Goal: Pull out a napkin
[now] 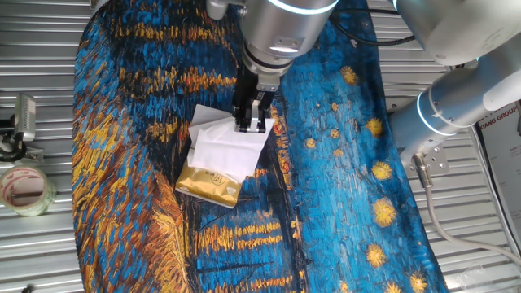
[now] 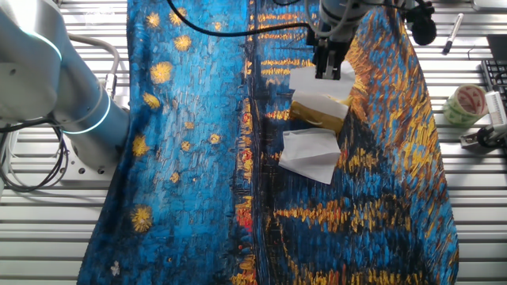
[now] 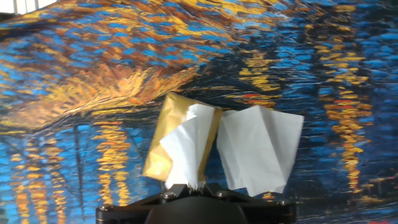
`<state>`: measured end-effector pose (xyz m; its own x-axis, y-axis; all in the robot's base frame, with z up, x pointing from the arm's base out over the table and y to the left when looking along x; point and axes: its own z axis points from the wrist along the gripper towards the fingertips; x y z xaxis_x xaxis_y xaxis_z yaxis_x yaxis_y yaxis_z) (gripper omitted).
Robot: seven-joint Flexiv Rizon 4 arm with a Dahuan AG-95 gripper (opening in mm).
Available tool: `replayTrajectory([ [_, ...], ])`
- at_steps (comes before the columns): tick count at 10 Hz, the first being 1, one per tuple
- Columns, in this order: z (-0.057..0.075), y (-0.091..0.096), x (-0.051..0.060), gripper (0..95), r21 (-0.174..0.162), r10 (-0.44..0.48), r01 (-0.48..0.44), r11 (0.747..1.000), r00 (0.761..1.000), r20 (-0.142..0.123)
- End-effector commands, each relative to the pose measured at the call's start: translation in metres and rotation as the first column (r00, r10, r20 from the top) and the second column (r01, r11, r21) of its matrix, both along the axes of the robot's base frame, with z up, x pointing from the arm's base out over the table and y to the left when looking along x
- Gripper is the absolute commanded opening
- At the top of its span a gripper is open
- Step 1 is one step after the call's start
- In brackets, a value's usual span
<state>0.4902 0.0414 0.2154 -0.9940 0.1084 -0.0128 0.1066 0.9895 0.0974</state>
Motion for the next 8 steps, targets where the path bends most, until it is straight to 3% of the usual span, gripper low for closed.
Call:
replayTrajectory([
  [1, 0.0, -0.007, -0.002, 0.0, 0.004, 0.013, -0.013, 1.0, 1.0, 0.004],
  [8, -0.006, -0.027, -0.003, 0.0, 0.014, 0.035, -0.035, 0.999, 0.999, 0.012],
])
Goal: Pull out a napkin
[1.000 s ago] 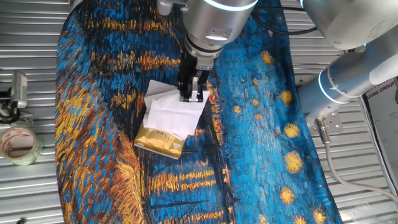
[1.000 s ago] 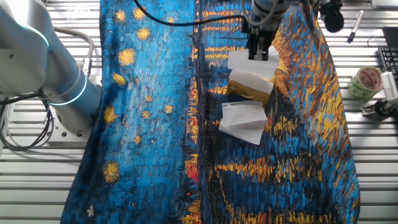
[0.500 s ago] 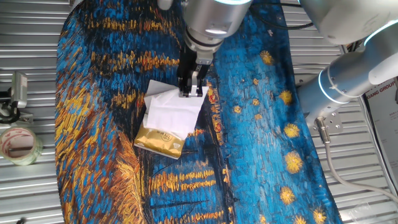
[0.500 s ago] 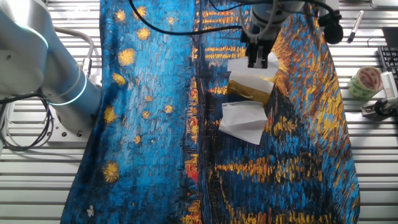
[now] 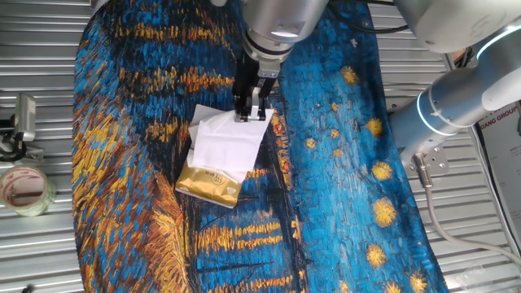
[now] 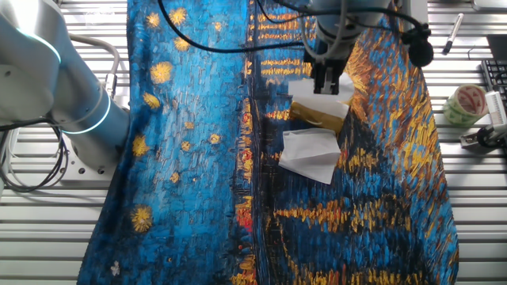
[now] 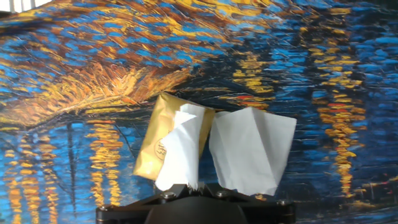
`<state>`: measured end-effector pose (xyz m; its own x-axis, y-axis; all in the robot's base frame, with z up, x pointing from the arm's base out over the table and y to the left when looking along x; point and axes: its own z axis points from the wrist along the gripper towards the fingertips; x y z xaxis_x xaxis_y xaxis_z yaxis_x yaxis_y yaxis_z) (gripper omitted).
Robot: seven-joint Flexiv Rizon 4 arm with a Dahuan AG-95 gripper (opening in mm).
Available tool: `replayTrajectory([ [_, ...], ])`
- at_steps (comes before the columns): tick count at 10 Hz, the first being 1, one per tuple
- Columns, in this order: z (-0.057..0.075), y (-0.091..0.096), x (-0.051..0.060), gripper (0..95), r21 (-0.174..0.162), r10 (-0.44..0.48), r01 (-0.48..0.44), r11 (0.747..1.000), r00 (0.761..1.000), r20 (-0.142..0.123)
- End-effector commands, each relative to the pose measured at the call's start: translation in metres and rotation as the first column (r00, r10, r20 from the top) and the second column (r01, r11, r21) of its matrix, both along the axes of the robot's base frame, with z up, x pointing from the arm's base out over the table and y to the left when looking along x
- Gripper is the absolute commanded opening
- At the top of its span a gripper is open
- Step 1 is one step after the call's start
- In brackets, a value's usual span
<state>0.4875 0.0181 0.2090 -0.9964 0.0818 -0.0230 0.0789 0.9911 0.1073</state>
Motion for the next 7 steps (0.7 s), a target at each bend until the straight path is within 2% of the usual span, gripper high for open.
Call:
replayTrajectory([
  [1, 0.0, -0.005, -0.001, 0.0, 0.007, 0.012, -0.012, 1.0, 1.0, 0.001],
  [4, 0.006, -0.015, 0.0, 0.0, 0.018, 0.034, -0.033, 0.999, 0.999, -0.011],
  [7, 0.007, -0.025, -0.001, 0.0, 0.03, 0.047, -0.046, 0.998, 0.999, -0.007],
])
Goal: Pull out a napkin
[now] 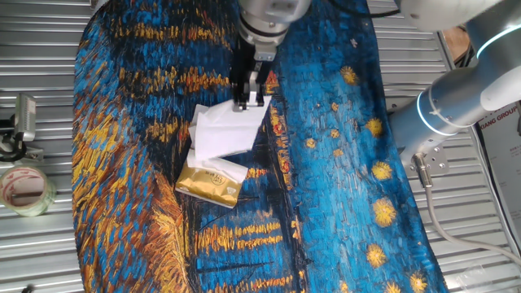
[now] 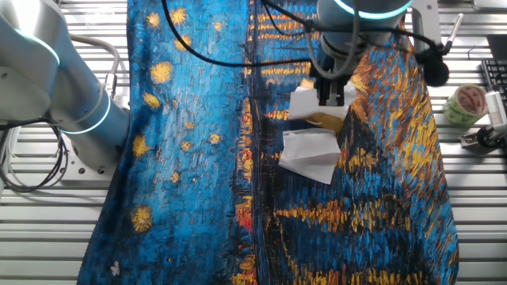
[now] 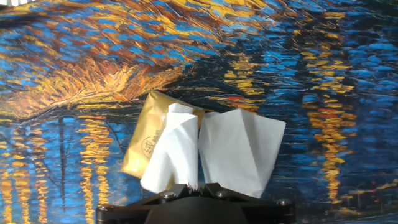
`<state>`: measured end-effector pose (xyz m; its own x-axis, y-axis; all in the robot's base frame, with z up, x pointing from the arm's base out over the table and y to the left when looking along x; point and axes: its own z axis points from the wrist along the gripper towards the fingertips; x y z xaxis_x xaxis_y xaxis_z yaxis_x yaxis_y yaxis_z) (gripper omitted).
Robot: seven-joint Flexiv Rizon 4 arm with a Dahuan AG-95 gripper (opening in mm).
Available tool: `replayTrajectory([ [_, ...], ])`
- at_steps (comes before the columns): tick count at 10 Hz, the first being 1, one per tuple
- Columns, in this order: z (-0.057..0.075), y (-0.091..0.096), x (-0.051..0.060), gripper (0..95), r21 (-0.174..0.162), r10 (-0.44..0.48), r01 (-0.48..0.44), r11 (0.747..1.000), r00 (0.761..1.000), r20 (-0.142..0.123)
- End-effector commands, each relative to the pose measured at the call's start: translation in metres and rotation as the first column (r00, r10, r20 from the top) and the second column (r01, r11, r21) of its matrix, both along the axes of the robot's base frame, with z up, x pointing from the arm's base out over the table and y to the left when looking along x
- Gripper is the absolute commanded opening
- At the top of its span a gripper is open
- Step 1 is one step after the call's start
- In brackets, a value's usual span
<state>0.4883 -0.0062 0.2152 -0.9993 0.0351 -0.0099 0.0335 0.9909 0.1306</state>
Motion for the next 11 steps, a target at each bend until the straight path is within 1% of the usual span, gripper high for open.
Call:
replayTrajectory([
  [1, 0.001, -0.002, -0.002, 0.0, 0.006, -0.002, 0.002, 1.0, 1.0, 0.004],
  [4, -0.001, -0.009, -0.003, 0.0, 0.01, 0.008, -0.008, 1.0, 1.0, 0.008],
  [5, -0.003, -0.012, -0.003, 0.0, 0.014, 0.01, -0.01, 1.0, 1.0, 0.015],
  [11, -0.004, -0.013, 0.001, 0.0, 0.012, 0.013, -0.013, 1.0, 1.0, 0.017],
])
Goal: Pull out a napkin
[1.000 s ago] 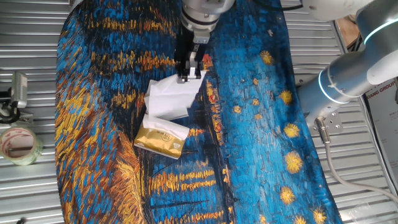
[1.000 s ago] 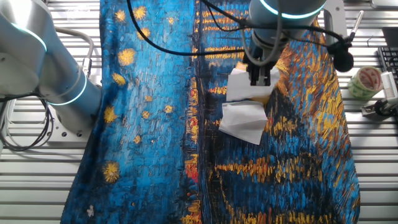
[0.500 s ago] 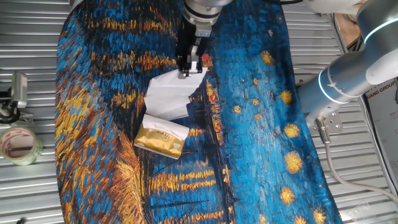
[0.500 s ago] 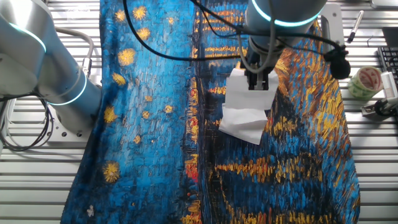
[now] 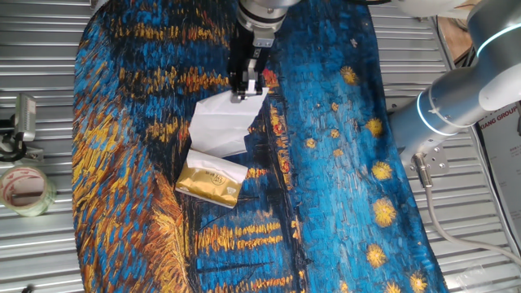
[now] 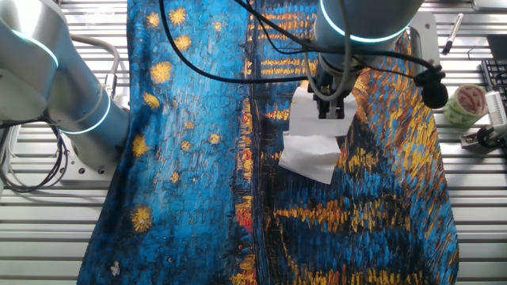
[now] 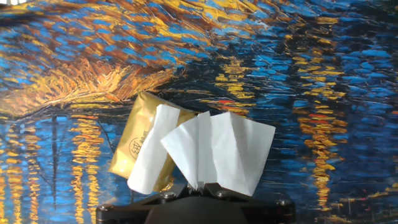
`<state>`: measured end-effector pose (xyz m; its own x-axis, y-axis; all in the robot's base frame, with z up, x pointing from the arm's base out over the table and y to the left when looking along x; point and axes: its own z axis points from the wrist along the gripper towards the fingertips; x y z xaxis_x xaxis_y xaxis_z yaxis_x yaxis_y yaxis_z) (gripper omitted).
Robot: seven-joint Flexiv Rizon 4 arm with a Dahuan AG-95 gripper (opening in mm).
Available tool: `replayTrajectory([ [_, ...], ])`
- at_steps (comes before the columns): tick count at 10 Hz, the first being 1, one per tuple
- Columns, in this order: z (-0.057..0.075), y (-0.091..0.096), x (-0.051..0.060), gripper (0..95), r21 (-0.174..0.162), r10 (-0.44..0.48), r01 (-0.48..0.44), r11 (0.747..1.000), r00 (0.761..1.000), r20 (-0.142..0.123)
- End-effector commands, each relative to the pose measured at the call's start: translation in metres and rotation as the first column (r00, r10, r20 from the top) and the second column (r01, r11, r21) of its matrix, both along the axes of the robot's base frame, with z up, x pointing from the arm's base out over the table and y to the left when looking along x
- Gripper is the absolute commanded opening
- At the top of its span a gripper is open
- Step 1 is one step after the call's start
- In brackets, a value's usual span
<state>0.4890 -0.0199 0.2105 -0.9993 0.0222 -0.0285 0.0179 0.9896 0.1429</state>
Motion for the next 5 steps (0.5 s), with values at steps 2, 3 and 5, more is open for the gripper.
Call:
replayTrajectory([
  [2, -0.002, -0.001, 0.003, 0.0, -0.018, 0.003, -0.003, 1.0, 1.0, -0.001],
  [3, -0.007, -0.002, 0.005, 0.0, -0.039, 0.007, -0.007, 0.999, 1.0, 0.003],
  [5, -0.014, -0.005, 0.009, 0.0, -0.052, 0.008, -0.007, 0.999, 1.0, 0.019],
])
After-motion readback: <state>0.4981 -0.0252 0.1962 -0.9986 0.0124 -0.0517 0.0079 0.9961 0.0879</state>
